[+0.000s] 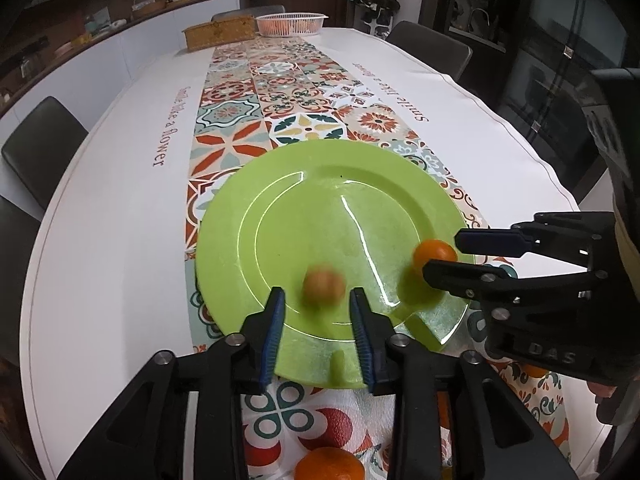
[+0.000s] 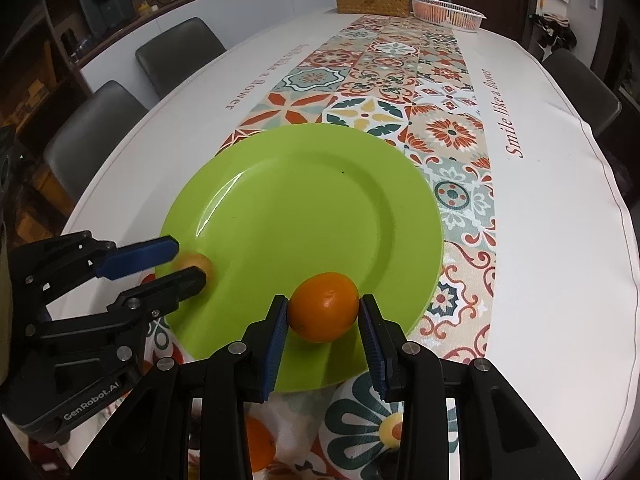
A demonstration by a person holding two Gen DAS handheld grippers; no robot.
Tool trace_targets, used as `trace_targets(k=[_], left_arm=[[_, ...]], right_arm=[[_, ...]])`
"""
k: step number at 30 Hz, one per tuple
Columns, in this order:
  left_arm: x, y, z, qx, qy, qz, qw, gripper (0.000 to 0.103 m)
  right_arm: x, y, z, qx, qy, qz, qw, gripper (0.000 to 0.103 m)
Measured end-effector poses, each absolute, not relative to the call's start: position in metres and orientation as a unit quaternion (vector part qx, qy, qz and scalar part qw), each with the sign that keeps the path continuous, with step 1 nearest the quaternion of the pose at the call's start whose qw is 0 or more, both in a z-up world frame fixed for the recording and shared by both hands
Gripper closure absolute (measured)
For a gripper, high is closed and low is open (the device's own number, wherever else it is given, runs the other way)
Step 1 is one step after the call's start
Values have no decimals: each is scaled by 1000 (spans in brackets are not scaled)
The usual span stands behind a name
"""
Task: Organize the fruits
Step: 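Carry the tan fruit with the left tool onto the plate while the right tool carries the orange, then open both tools over the plate and pull them back toward the fruit row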
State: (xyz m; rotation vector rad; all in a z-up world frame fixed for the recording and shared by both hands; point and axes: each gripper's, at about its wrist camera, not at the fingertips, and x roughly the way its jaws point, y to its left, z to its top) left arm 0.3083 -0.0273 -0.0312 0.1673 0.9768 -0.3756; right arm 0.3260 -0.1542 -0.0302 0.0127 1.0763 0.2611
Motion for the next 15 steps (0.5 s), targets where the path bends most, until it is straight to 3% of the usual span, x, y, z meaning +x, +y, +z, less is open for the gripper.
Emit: trace_targets(k=[15], left_arm=[[238, -23, 20, 97, 400, -138, 901, 64]], right_arm=[[262, -169, 22, 3, 431, 121, 894, 60]])
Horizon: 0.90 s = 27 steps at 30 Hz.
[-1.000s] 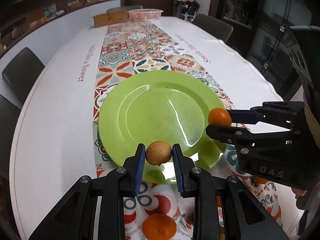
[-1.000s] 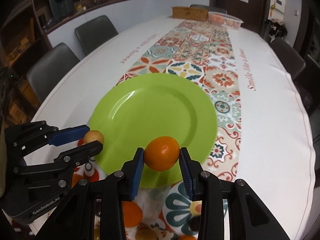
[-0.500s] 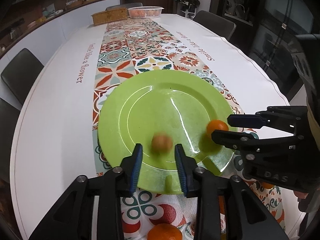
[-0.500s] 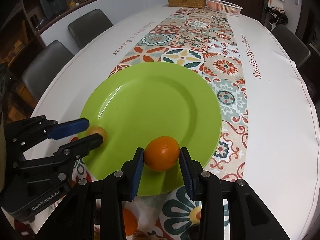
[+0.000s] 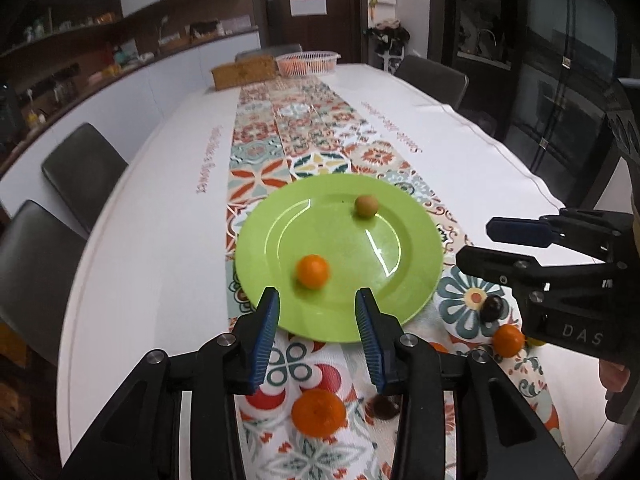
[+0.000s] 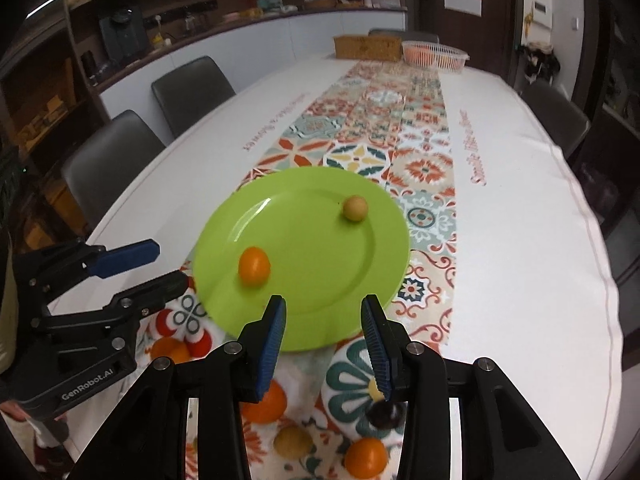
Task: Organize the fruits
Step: 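Open both tools over the plate and pull them back toward the fruit row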
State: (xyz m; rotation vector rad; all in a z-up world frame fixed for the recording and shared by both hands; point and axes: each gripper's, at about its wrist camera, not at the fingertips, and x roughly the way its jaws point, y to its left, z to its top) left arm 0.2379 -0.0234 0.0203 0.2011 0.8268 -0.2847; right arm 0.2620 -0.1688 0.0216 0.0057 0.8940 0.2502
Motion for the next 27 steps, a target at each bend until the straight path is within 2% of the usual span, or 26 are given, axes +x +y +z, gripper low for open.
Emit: trace_targets(k=[4, 6, 10, 14, 16, 27], left_arm=[[214, -27, 34, 96, 377, -140, 911, 60], [203, -28, 38, 91, 367, -137, 916, 53], [183, -27, 44, 66, 361, -136, 920, 48], [166, -29, 47, 54, 359, -134, 922, 40], [158, -30, 47, 51, 358, -129, 923, 36], [132, -32, 20, 26, 396, -110, 911, 29]], right_arm=[[237, -173, 34, 8, 408, 120, 905, 57], [224, -176, 40, 11, 399, 121, 909, 57], [200, -181, 47, 17, 385, 113, 916, 45], [180, -187, 48, 19, 382, 106, 918, 41], [171, -189, 48, 17, 377, 99, 921, 36], [142, -199, 28, 11, 388, 86, 918, 35]])
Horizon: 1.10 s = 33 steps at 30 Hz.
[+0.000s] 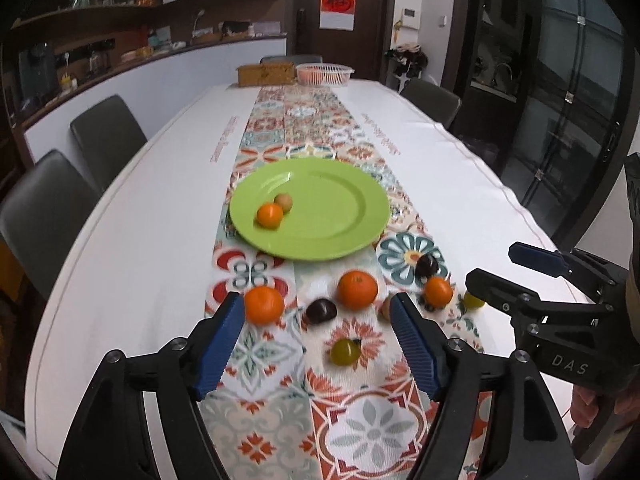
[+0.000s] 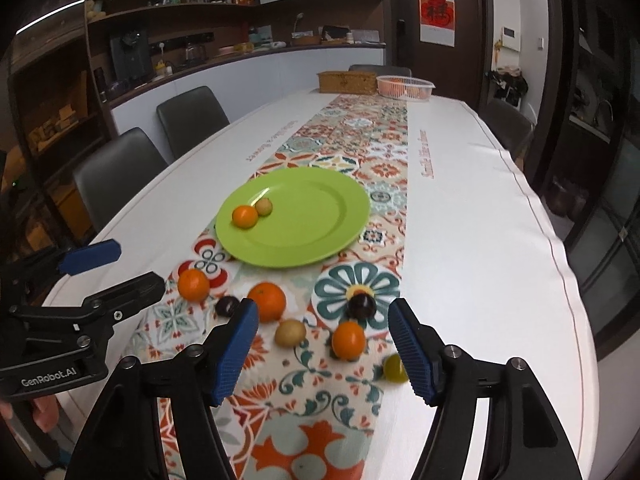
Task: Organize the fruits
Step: 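Open both tools over the plate and pull them back toward the fruit row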
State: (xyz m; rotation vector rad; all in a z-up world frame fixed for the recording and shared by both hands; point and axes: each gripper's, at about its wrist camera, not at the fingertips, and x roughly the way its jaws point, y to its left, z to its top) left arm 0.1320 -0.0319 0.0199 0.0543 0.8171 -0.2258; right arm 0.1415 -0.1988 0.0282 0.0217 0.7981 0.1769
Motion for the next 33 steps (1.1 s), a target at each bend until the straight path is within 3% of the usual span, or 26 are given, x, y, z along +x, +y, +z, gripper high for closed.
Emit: trace_targets(k=[19, 33], left_arm=[[135, -46, -37, 24, 472, -95, 876, 30], [149, -65, -55, 46, 491, -88, 865, 45]], right_arm=[[149, -209, -29, 6, 460, 84, 884, 35], [171, -202, -41, -55, 456, 97, 883, 42]])
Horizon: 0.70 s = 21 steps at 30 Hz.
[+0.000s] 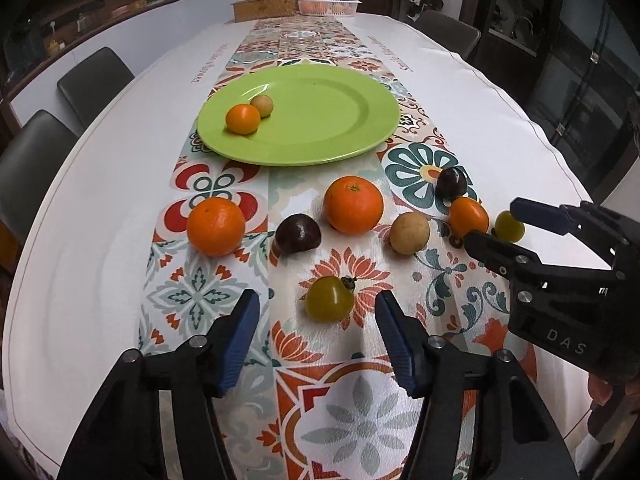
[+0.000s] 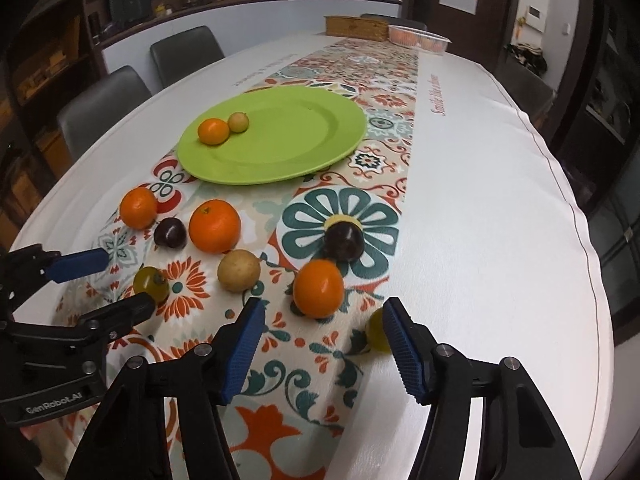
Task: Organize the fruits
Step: 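Open both tools over the plate and pull them back toward the fruit row, then grasp a green tomato with the left tool while the right tool grasps another green tomato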
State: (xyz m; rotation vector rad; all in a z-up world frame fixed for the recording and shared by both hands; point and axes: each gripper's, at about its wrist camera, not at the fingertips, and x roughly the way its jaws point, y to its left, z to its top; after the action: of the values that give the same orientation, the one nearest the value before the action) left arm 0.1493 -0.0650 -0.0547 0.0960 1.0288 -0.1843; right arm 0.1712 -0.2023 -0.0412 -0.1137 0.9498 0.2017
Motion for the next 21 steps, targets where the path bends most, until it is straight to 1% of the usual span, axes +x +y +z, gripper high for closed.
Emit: trace_targets(k=[1, 3, 6, 10, 12, 19, 21], left_arm=[[150, -66, -55, 47, 492, -88, 865, 45], [152, -68, -57, 48, 494, -89, 864, 50], [153, -68, -60, 45, 498, -88, 862, 50], [151, -67, -62, 45, 499, -86, 861, 50], [150, -69, -64, 45, 500, -86, 861, 55], [148, -76, -68, 59, 501, -87, 859, 64], [148, -77, -70, 62, 503, -86, 858, 68]], right_arm=[[172, -201, -41, -58, 456, 98, 883, 44], [175, -199, -42, -66, 457, 103, 881, 45], [177, -199, -42, -68, 457, 105, 881, 45], [174, -211, -40, -34, 452, 113, 884, 45], [172, -219, -40, -24, 449, 102, 888, 45], [172, -236, -43, -17, 455, 72, 887, 45], [173, -240, -45, -19, 461, 62, 885, 45]])
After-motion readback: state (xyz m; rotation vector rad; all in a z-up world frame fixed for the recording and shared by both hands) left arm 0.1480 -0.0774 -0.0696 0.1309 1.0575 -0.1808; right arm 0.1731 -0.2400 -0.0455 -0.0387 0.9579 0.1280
